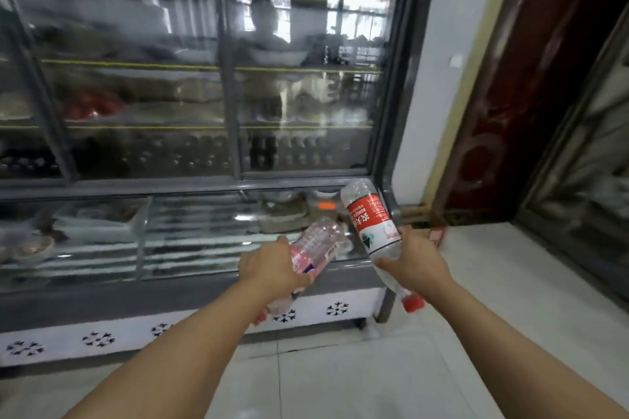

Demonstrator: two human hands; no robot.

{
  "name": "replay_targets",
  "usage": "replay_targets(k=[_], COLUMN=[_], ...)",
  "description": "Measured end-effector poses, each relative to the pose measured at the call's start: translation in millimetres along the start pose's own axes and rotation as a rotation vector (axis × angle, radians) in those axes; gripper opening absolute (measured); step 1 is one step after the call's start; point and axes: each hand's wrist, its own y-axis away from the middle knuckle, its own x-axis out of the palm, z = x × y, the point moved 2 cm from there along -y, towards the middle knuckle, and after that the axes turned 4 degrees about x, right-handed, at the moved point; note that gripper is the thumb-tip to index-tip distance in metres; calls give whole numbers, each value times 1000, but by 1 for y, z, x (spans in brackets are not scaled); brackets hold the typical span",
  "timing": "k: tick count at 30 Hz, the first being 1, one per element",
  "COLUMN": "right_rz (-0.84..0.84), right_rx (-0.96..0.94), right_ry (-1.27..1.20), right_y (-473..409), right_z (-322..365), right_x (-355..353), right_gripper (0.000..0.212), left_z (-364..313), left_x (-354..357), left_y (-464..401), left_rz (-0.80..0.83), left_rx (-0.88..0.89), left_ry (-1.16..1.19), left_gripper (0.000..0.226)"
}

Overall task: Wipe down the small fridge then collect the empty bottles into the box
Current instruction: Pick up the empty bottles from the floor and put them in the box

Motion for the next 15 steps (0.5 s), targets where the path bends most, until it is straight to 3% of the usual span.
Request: replay_targets(k=[15], right_rz=[-237], right_rx=[403], right_ry=[24], right_y=[-48], right_z=[-187], right_x=[-122], right_gripper=[58], left_z=[-236], left_x=[56], left_y=[-126], left_rz=[96], left_rx=[416], left_ry=[6], left_gripper=[54])
